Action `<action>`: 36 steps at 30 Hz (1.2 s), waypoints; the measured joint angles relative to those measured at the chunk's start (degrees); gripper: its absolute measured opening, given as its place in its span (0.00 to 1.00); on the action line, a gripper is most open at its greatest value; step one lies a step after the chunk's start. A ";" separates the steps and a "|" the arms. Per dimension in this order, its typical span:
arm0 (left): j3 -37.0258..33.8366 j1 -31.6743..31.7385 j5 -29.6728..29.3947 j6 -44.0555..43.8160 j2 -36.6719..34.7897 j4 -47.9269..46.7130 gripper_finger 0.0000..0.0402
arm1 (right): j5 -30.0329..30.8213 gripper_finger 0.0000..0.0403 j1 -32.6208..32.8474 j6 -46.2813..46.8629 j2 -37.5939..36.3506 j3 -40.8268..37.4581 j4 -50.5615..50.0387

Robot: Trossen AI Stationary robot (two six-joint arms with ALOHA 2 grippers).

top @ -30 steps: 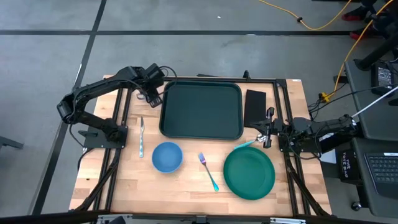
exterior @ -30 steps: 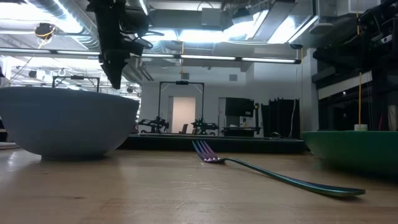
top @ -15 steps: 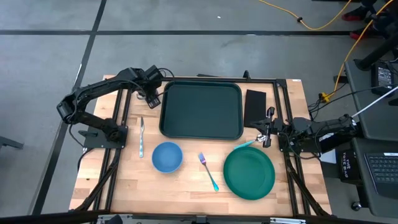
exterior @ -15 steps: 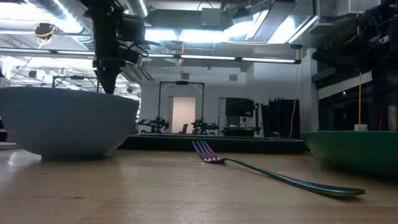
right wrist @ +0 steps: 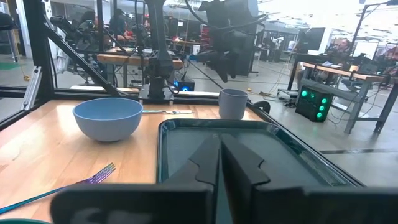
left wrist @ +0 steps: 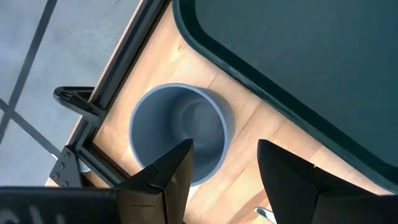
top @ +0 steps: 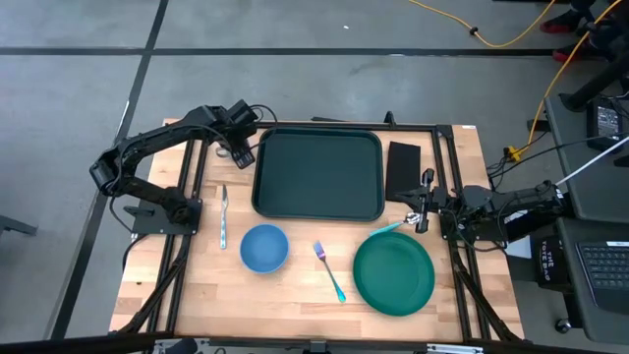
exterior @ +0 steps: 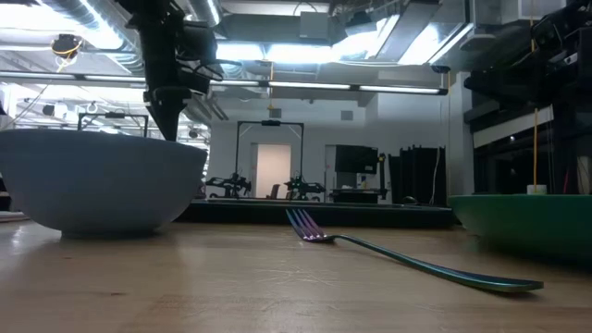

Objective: Set up tray
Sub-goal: Put the purple cup on top of the black tray

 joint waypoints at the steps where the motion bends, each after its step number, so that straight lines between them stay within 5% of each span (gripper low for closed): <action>1: 0.00 0.00 -0.02 0.00 0.00 0.00 0.43 | 0.00 0.06 0.01 0.00 0.00 0.00 0.00; 36: -2.69 1.91 0.38 0.73 4.44 3.28 0.43 | -0.02 0.06 0.00 1.72 0.00 0.00 0.02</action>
